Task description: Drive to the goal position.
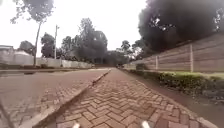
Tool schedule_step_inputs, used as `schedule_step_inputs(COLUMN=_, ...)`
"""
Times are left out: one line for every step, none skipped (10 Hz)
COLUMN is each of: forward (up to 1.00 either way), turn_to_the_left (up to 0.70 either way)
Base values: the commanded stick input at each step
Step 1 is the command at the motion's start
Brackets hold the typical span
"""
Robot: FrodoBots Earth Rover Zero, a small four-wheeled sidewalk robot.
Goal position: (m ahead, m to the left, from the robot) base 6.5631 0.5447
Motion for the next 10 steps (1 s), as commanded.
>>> schedule_step_inputs(forward=0.70, turn_to_the_left=0.07)
schedule_step_inputs(forward=0.70, turn_to_the_left=0.05)
schedule_step_inputs(forward=0.70, turn_to_the_left=0.03)
schedule_step_inputs(forward=0.70, turn_to_the_left=0.06)
schedule_step_inputs(forward=0.70, turn_to_the_left=0.09)
schedule_step_inputs(forward=0.70, turn_to_the_left=0.10)
schedule_step_inputs(forward=0.70, turn_to_the_left=0.10)
schedule_step_inputs(forward=0.70, turn_to_the_left=0.10)
schedule_step_inputs(forward=0.70, turn_to_the_left=0.11)
schedule_step_inputs(forward=0.70, turn_to_the_left=0.09)
